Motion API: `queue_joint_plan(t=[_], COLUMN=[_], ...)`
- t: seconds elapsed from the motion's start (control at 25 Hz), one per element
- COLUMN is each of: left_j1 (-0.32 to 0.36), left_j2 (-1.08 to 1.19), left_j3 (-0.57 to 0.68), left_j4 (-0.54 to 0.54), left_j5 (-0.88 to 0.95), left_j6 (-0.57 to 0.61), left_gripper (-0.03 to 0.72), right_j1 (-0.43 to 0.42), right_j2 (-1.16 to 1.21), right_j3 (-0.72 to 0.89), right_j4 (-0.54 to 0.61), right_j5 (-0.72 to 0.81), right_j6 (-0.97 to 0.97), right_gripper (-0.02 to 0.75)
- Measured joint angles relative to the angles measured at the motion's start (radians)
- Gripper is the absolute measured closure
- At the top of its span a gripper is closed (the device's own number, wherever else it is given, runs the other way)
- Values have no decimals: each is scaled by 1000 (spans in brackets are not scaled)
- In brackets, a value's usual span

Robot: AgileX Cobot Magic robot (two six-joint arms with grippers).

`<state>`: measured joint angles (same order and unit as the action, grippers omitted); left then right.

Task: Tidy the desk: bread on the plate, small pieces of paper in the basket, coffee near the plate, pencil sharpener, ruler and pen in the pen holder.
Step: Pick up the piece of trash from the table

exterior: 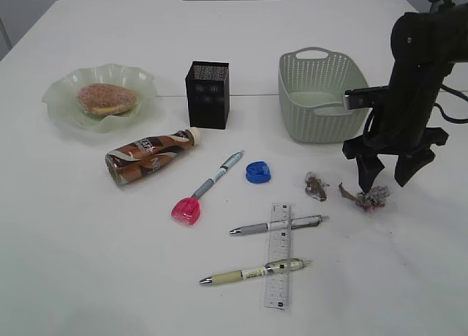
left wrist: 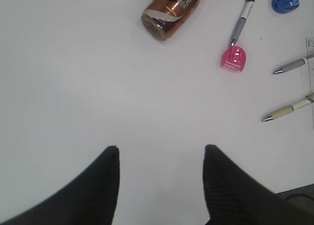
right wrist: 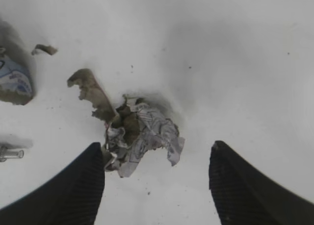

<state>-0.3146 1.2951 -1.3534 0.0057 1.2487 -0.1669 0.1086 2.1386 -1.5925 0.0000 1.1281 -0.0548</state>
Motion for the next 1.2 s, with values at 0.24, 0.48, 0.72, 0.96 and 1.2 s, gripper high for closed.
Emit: queue_joint_plan(t=[0.24,0.48,0.72,0.96,1.2], left_j1=[0,0,0,0,0], left_j2=[0,0,0,0,0], left_j3=[0,0,0,0,0], left_j4=[8,8,8,10,10], left_j5=[0,0,0,0,0], left_j6=[0,0,0,0,0], left_gripper=[286,286,286,297,302], right_j1=[0,0,0,0,0], right_j2=[0,16,44,60,60], right_j3=[0,0,0,0,0], right_j4=[13,39,41,44,46], right_j5=[0,0,2,2,2], right_j6=[0,0,0,0,0], right_gripper=[246,246,246,246,251])
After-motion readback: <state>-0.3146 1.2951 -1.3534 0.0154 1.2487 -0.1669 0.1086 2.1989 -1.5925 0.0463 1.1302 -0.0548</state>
